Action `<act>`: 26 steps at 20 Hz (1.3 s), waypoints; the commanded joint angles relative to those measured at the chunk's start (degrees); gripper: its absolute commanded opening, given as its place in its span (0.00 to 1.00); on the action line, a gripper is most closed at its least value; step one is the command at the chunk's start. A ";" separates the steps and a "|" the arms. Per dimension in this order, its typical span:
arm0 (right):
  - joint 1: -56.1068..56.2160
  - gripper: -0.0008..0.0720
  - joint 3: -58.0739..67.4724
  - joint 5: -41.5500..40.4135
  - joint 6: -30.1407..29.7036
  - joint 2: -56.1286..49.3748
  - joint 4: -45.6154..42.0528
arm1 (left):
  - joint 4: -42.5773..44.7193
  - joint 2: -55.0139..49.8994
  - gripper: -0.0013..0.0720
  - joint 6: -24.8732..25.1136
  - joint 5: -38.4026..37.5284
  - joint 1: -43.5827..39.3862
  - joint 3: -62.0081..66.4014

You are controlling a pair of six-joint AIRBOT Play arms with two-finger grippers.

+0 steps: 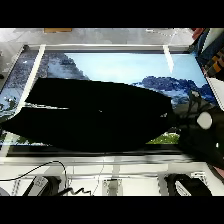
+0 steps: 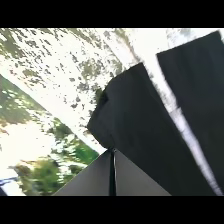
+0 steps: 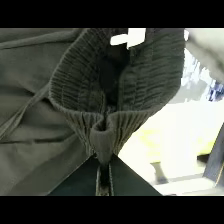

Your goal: Fold the clothes and pants, and hang the long-sleeved shirts on hangers.

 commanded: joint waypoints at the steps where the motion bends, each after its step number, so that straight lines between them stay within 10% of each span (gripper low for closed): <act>1: 2.12 0.05 -10.36 -1.11 10.32 12.85 1.05 | 4.09 -0.28 0.03 0.44 0.37 0.07 0.48; 3: 2.29 0.22 -13.70 1.95 12.24 18.32 1.22 | 4.09 -0.96 0.03 0.44 0.79 0.04 0.48; 5: 2.25 0.95 -14.36 4.59 14.53 19.87 -1.25 | 4.09 -1.75 0.03 0.42 0.85 0.04 0.48; 15: 2.25 0.85 -14.36 16.33 9.88 6.80 -4.90 | 4.09 -5.38 0.03 0.44 2.01 0.04 0.48; 26: -3.93 0.77 -15.26 5.16 26.53 1.01 -5.42 | 4.11 -5.97 0.03 0.48 5.90 0.02 0.48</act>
